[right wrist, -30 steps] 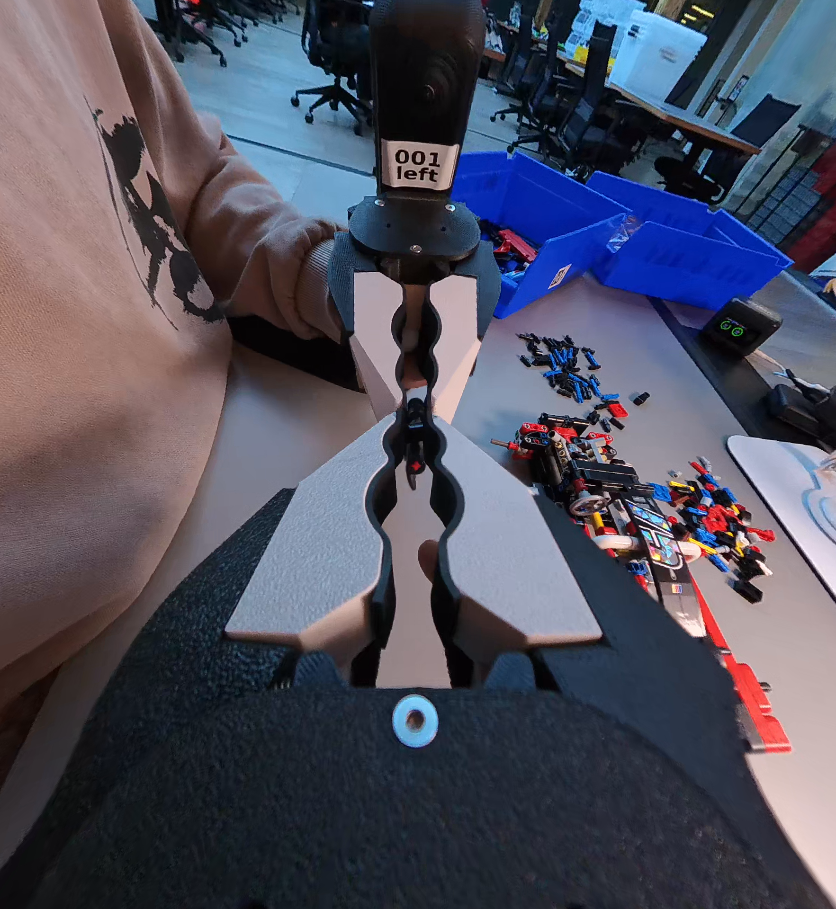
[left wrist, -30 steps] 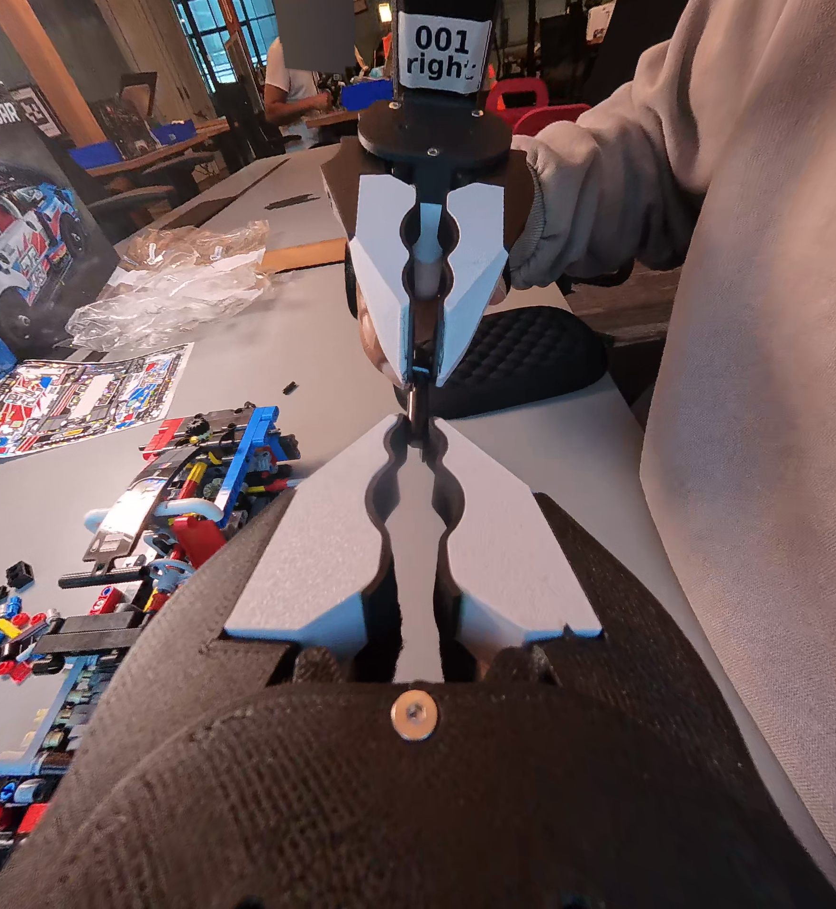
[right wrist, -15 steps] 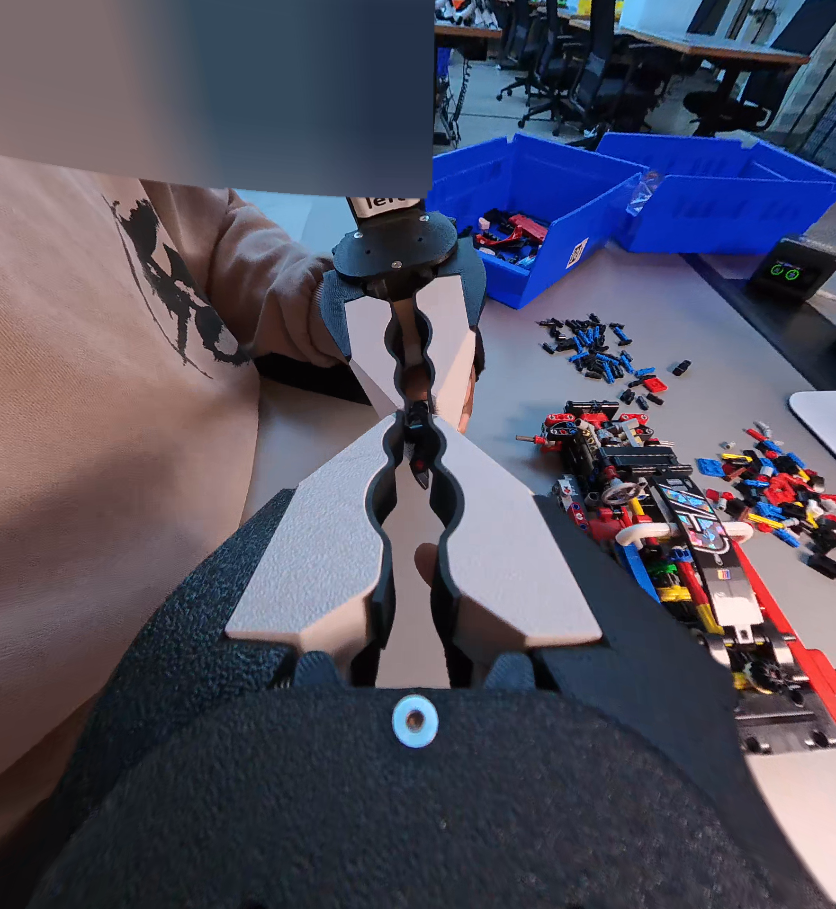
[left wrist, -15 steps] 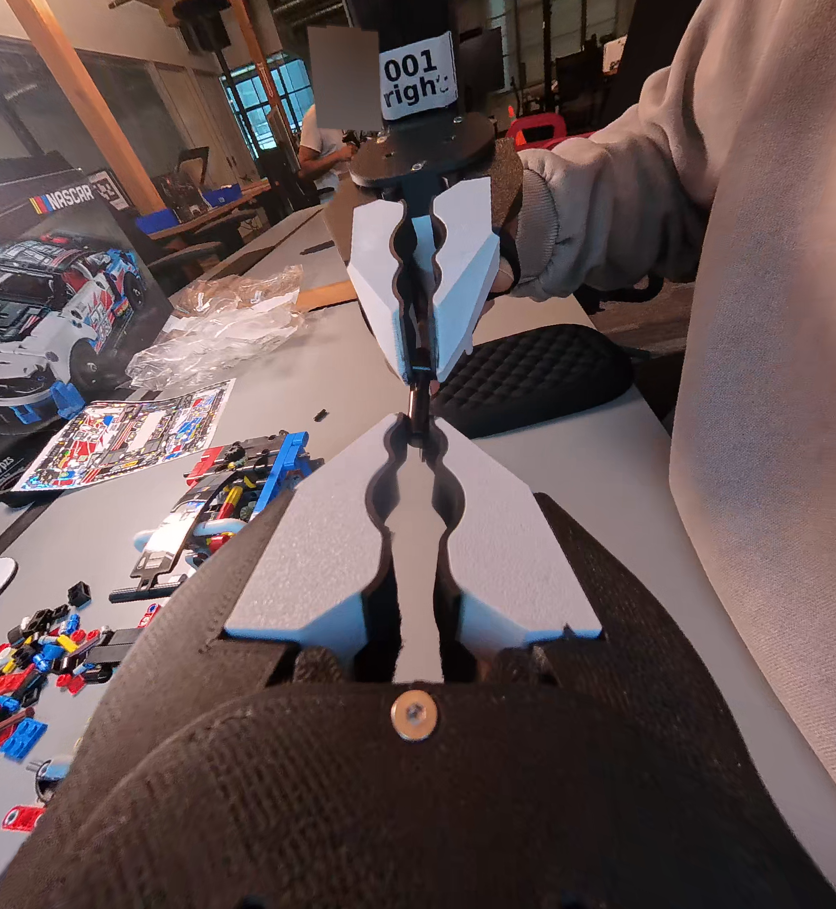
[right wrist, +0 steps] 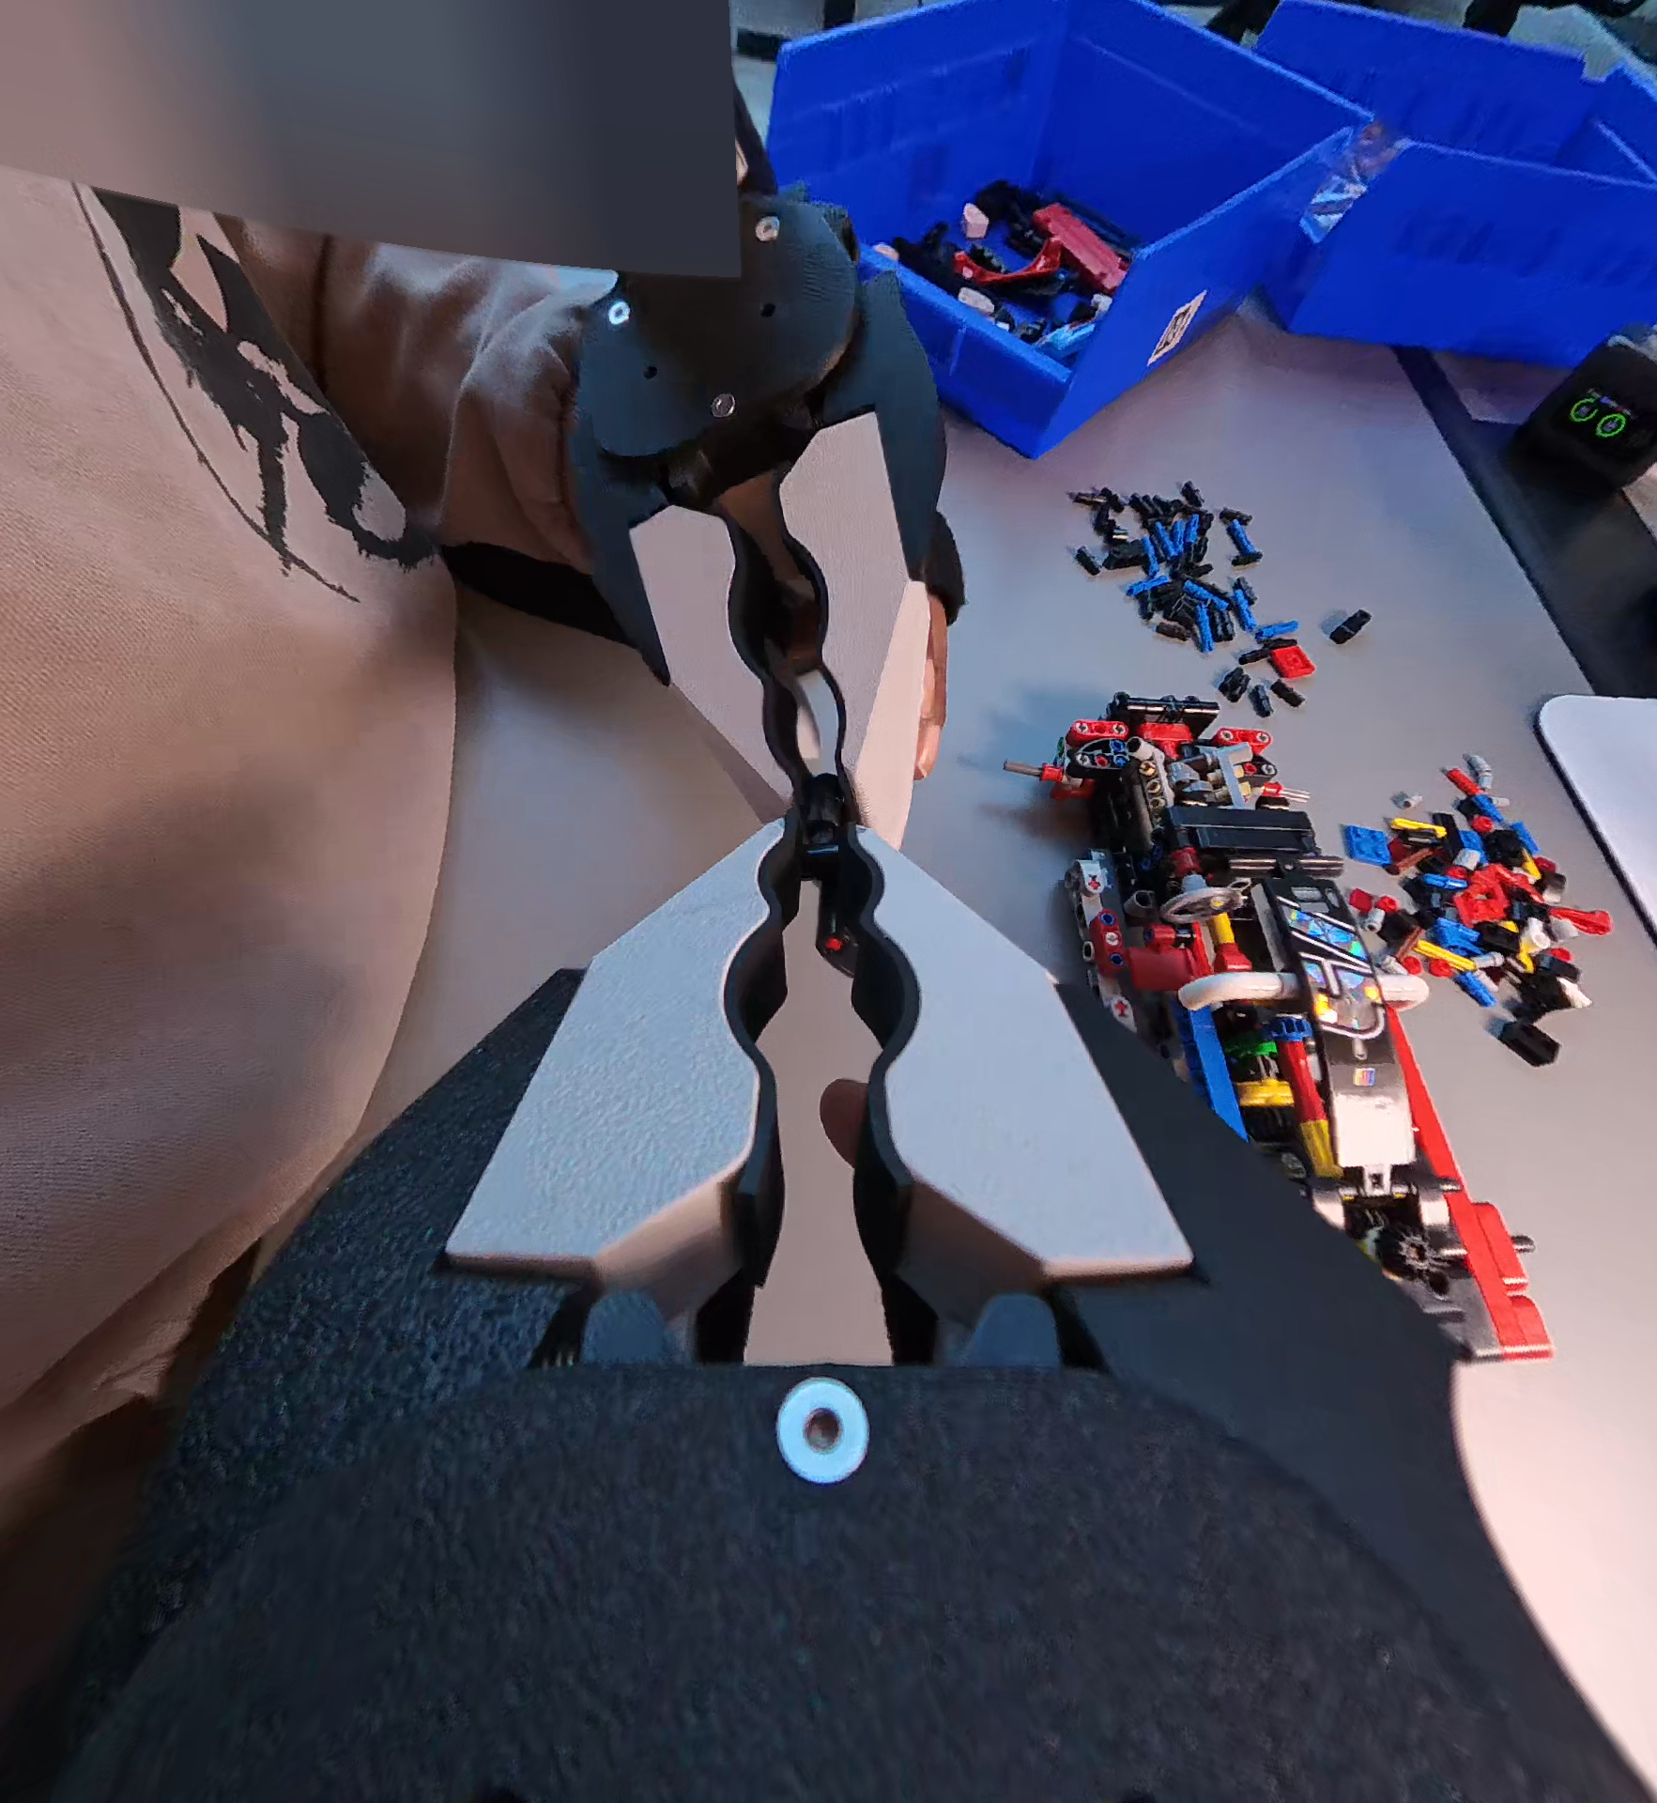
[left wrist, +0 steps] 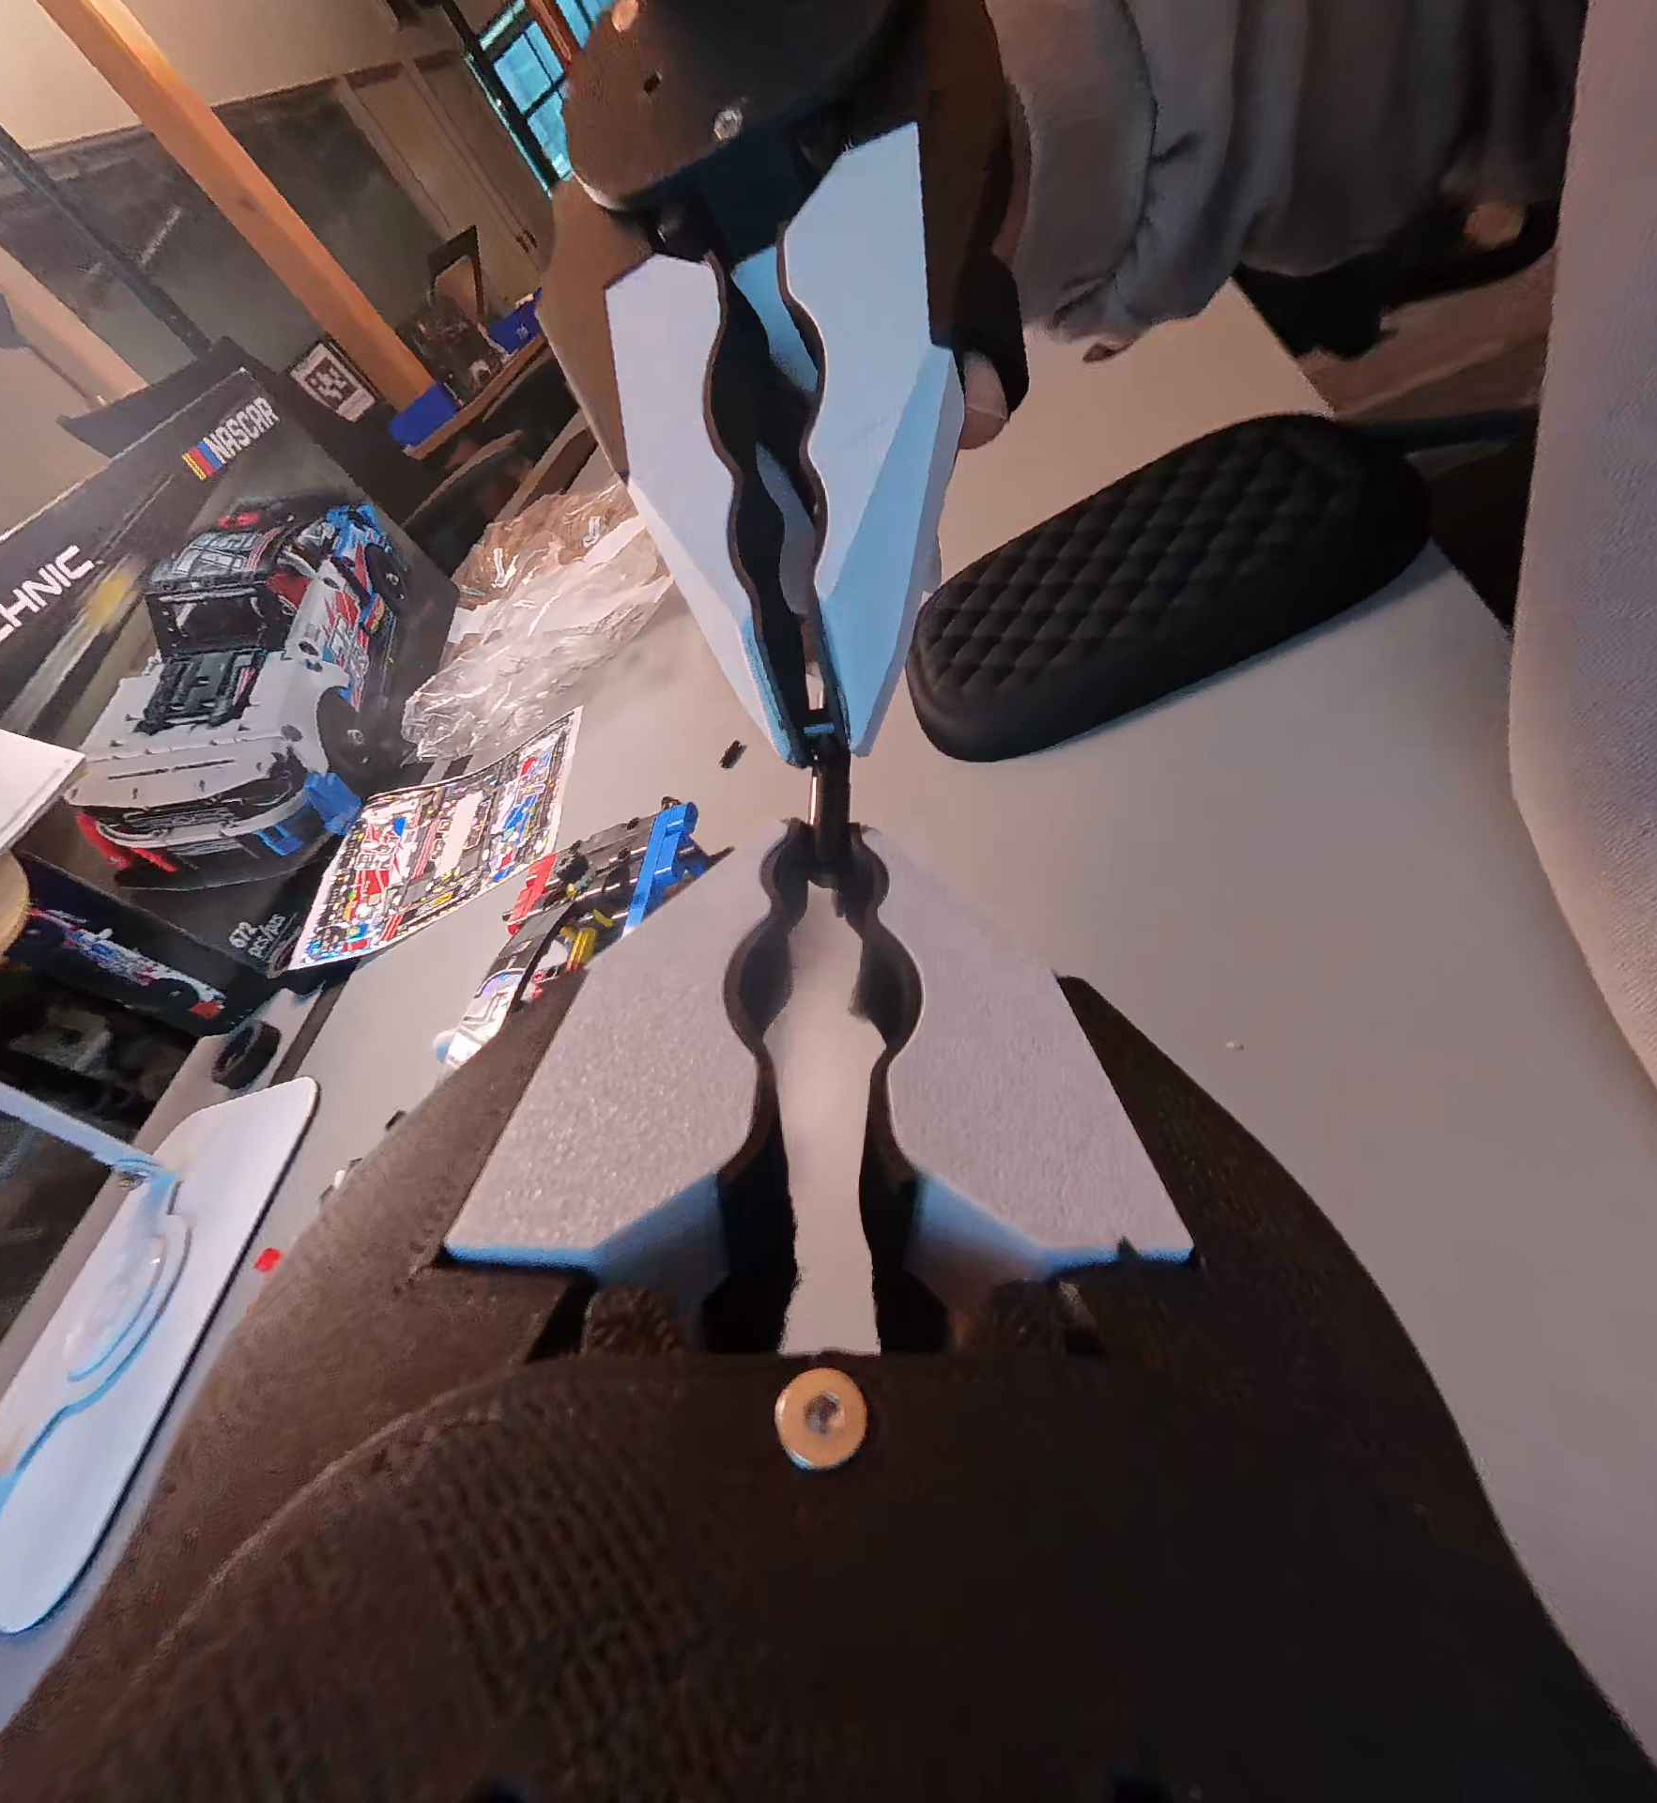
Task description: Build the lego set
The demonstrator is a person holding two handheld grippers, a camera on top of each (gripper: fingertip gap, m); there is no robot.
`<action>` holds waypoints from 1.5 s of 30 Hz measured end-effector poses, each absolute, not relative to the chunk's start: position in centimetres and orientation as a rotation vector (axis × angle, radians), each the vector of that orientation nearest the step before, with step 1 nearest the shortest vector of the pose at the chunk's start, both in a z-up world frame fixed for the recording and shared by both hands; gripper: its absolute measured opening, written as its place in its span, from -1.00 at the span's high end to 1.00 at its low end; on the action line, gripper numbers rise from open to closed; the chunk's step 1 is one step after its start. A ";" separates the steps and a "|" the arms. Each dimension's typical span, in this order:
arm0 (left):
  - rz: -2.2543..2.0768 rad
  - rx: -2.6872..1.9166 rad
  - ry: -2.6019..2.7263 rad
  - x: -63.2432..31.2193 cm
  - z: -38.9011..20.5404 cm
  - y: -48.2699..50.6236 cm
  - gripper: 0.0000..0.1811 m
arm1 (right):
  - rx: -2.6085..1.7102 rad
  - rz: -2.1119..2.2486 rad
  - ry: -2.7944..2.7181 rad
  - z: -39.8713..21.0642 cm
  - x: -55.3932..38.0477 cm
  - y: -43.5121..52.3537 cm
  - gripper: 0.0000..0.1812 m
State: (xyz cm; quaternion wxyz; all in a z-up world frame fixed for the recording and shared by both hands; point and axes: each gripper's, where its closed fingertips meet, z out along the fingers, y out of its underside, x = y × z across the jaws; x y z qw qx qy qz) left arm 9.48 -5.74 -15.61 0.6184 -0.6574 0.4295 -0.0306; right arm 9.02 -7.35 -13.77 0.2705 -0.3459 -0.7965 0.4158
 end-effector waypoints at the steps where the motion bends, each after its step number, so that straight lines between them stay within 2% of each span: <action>1: -0.037 -1.517 1.004 9.5 -15.8 -5.6 0.95 | -0.906 1.098 -2.147 -13.8 9.0 -7.5 0.94; 6: 0.042 -1.541 1.030 9.3 -16.4 -5.4 0.95 | -0.824 0.980 -2.145 -14.3 8.8 -7.4 0.94; 15: -0.368 -1.475 0.840 9.6 -13.7 -6.3 0.95 | -0.853 1.284 -1.938 -11.6 8.8 -7.7 0.94; 24: -0.554 -1.358 0.761 9.8 -11.6 -7.0 0.95 | -0.946 1.496 -1.865 -9.0 9.0 -8.2 0.94; 45: -0.490 -1.302 0.807 9.9 -11.4 -7.6 0.95 | -0.983 1.264 -2.021 -9.6 8.7 -8.8 0.94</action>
